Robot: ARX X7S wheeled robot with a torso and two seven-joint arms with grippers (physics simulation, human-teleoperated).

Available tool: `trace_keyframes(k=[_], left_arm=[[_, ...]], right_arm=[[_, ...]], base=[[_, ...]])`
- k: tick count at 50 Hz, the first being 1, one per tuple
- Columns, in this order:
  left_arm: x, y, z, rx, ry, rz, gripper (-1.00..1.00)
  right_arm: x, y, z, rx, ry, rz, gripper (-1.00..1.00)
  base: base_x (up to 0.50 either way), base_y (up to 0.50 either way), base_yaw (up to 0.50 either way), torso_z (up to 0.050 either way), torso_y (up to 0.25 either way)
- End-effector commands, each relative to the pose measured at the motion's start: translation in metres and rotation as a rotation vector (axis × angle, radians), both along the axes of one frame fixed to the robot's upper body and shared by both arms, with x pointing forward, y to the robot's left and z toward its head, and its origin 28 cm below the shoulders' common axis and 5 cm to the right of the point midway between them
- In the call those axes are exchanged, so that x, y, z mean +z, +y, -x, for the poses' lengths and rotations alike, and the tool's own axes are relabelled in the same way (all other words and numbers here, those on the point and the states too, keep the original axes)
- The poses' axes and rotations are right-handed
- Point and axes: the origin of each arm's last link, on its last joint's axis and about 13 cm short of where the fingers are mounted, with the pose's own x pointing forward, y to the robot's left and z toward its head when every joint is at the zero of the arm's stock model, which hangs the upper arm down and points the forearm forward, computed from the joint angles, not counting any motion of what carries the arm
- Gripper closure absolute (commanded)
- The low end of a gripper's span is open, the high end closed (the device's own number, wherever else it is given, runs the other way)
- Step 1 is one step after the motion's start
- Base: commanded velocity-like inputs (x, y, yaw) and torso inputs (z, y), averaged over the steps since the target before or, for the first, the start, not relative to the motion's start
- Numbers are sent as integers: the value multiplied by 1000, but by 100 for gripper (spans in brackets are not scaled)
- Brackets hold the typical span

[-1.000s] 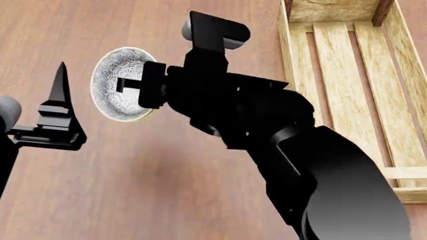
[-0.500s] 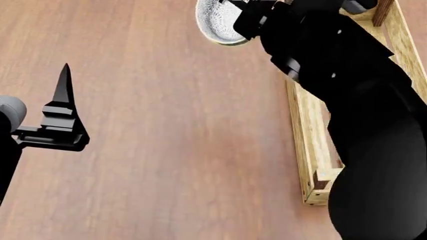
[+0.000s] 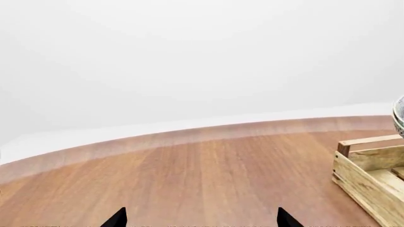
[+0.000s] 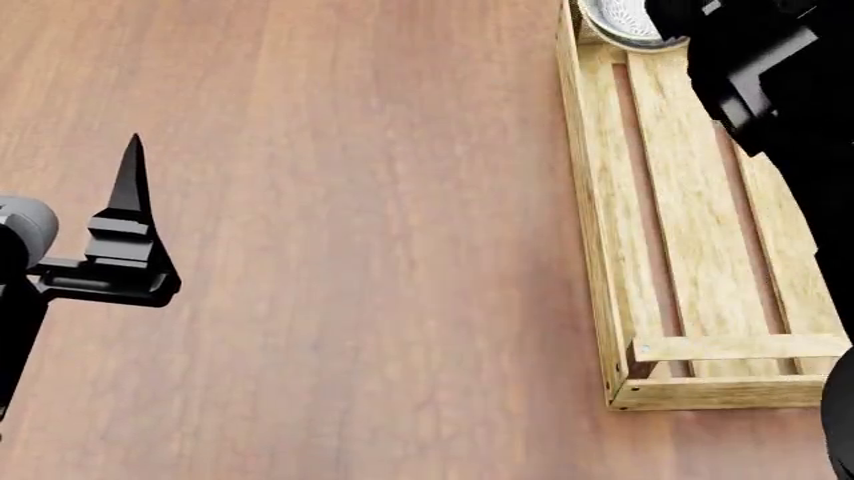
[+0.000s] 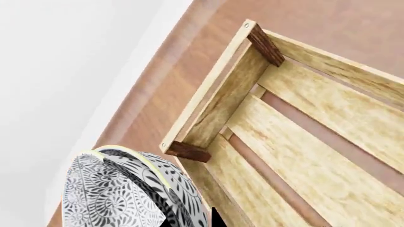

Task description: Stack the right bowl on the left bowl and place them in the tray.

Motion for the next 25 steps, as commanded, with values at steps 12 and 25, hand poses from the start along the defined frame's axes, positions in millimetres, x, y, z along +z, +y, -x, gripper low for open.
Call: trace_keyframes(k=[12, 25], left_arm=[[-1, 2, 0, 6, 4, -2, -100], [-3, 2, 0, 6, 10, 0, -100]], right_arm=[[-17, -34, 2, -156, 25, -188, 100], [-23, -40, 2, -212, 45, -375, 100]], base=[[0, 0, 0, 0, 1], [0, 0, 0, 0, 1]])
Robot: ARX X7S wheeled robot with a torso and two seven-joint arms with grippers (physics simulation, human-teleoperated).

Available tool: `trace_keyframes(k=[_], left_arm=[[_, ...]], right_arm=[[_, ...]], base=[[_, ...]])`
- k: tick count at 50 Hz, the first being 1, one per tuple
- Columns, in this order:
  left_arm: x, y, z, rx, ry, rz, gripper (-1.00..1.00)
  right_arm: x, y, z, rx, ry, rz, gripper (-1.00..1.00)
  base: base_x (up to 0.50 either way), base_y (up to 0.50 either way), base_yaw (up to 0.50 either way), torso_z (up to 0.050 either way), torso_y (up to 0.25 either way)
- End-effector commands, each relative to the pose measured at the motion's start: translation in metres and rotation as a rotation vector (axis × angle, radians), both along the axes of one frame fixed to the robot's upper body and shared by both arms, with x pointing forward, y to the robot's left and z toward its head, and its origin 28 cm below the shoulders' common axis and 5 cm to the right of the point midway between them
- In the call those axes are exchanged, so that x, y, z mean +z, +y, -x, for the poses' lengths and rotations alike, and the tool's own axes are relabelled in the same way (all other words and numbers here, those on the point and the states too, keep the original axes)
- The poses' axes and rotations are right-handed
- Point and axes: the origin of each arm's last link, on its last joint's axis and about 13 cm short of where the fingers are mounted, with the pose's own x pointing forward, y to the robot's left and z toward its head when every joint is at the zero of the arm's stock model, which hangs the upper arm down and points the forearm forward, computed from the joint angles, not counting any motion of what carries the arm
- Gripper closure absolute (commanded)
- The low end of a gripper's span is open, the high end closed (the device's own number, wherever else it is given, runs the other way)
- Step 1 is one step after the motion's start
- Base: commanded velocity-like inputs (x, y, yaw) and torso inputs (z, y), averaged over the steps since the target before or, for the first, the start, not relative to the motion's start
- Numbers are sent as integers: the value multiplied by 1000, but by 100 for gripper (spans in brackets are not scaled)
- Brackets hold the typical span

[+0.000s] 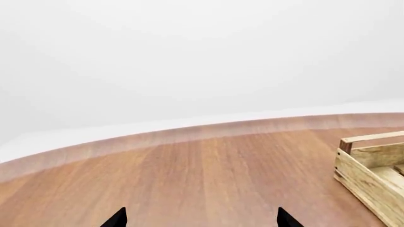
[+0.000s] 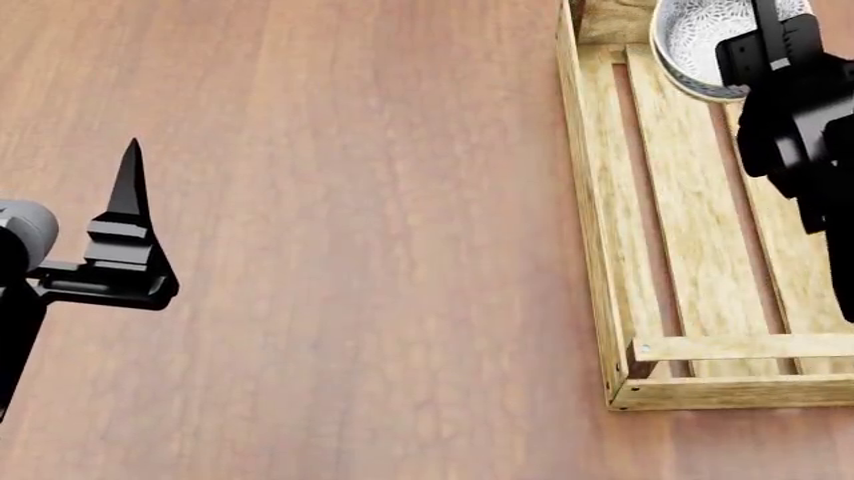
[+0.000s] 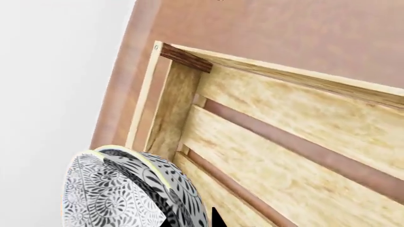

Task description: Stack the right bowl on the left bowl and place them in the tray.

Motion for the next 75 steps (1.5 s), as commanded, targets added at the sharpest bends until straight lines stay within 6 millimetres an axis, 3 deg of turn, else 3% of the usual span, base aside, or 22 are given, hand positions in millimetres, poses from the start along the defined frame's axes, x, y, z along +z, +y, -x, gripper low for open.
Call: trace_keyframes(k=[1, 21, 34, 48, 75], left_arm=[[-1, 0, 0, 0, 3, 2, -100], [-4, 1, -1, 11, 5, -9, -100], [-3, 1, -1, 15, 2, -12, -100], [-5, 3, 1, 5, -1, 14, -100], [-7, 5, 3, 14, 3, 14, -100]], right_arm=[[1, -10, 1, -61, -20, -128, 100], [3, -3, -1, -33, -11, -86, 100], [4, -1, -1, -27, -13, -70, 100], [12, 0, -1, -40, -7, -57, 100], [-11, 0, -2, -96, 181, -86, 100]], base=[[0, 0, 0, 0, 10], [0, 0, 0, 0, 0], [0, 0, 0, 0, -250], [1, 0, 0, 0, -5], [0, 0, 0, 0, 0]])
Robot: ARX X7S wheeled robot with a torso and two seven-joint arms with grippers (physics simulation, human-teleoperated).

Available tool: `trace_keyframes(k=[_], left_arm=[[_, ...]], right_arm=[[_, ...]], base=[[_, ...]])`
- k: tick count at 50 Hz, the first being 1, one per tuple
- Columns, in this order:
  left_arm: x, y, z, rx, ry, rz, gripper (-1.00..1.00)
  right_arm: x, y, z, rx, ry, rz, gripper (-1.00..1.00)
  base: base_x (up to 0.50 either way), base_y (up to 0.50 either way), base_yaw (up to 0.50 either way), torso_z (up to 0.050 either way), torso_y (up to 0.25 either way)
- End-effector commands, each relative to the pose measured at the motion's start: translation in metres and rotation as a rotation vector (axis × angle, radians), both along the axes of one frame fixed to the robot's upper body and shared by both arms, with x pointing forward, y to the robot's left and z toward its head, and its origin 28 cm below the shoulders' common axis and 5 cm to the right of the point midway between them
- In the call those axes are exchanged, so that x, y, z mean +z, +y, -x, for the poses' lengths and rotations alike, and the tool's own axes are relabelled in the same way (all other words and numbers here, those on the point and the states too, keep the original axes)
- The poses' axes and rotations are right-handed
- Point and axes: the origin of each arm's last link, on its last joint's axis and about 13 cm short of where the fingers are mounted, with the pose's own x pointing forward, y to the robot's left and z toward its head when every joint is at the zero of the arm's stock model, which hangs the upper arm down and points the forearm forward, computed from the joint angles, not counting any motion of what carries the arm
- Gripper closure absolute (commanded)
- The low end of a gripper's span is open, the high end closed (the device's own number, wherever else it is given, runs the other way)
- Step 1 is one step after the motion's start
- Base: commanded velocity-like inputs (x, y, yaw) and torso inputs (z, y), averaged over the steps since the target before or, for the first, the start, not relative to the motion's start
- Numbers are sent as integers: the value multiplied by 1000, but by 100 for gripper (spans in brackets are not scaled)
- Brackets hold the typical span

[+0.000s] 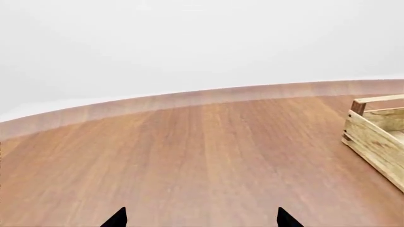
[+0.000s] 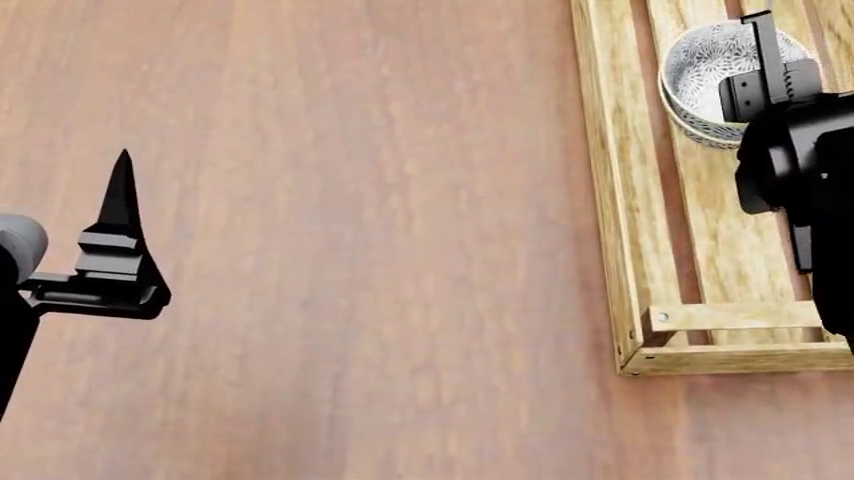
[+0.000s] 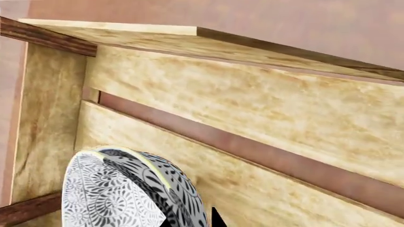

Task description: Stack the right bowl on the left bowl and place them in the tray.

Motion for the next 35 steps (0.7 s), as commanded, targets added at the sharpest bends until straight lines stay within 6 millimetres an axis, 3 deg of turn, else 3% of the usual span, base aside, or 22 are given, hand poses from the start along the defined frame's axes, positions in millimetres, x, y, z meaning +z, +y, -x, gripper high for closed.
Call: trace_keyframes(k=[1, 20, 21, 35], left_arm=[[0, 1, 1, 3, -1, 0, -100], [-2, 2, 3, 9, 1, 1, -100], [-2, 2, 3, 9, 0, 1, -100], [-3, 3, 3, 13, 1, 8, -100]], right_arm=[[-6, -1, 0, -11, 48, -18, 100], [-17, 2, 0, 2, 95, -10, 100], [-17, 2, 0, 2, 94, -14, -100], [-7, 3, -1, -26, 82, 59, -100]], base=[[0, 0, 0, 0, 0], [0, 0, 0, 0, 1], [0, 0, 0, 0, 0], [0, 0, 0, 0, 0]])
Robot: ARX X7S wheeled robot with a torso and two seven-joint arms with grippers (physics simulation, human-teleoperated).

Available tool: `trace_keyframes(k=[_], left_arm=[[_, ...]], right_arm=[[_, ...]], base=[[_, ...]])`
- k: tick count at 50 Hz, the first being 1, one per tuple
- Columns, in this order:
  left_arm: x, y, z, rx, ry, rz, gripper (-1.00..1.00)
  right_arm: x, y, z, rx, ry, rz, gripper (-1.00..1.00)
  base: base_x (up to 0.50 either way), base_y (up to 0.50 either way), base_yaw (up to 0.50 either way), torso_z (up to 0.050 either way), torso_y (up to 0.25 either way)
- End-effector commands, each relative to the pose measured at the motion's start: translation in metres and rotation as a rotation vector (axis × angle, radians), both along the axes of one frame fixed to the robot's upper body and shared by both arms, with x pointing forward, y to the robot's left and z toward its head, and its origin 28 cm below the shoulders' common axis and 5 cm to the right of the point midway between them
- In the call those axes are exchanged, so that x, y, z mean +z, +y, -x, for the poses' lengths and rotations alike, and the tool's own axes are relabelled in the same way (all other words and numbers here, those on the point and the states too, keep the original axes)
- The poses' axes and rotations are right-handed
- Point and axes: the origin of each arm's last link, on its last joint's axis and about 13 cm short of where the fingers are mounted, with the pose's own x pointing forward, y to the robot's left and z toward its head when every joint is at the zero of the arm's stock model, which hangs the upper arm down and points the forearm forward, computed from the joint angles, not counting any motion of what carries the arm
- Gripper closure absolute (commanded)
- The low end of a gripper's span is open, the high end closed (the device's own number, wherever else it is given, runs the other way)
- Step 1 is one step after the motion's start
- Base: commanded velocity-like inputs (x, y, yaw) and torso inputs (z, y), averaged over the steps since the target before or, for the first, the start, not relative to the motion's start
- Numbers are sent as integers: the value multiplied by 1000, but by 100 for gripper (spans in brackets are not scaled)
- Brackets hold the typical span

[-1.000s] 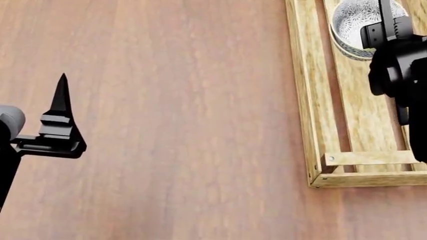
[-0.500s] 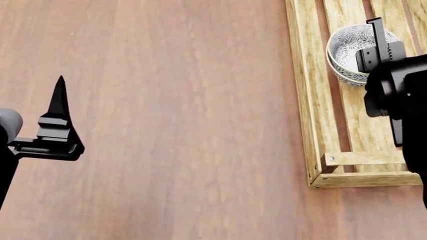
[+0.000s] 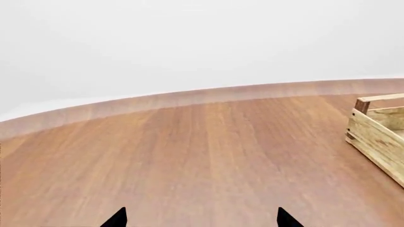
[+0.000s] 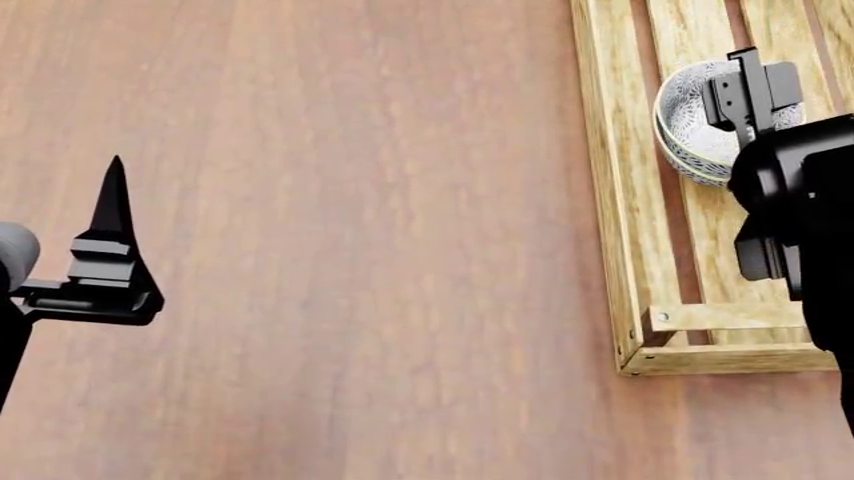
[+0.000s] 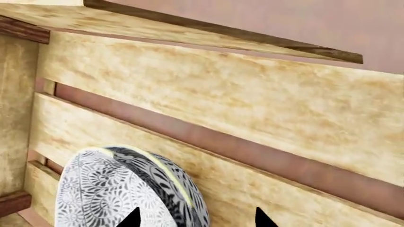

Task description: Stack the right bowl on the left bowl and place them in the tray.

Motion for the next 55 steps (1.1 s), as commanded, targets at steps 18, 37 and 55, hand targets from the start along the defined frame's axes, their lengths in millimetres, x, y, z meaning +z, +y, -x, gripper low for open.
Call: trace_keyframes(k=[18, 37, 55], left_arm=[[1, 2, 1, 4, -1, 17, -100], [2, -1, -3, 2, 0, 33, -100], [0, -2, -1, -1, -13, 28, -100]], right_arm=[[58, 11, -4, -114, -143, 398, -100], [83, 44, -10, -40, -447, 903, -100], [10, 107, 75, 226, -743, 1235, -100]], base=[[0, 0, 0, 0, 0], [0, 0, 0, 0, 0], [0, 0, 0, 0, 0]])
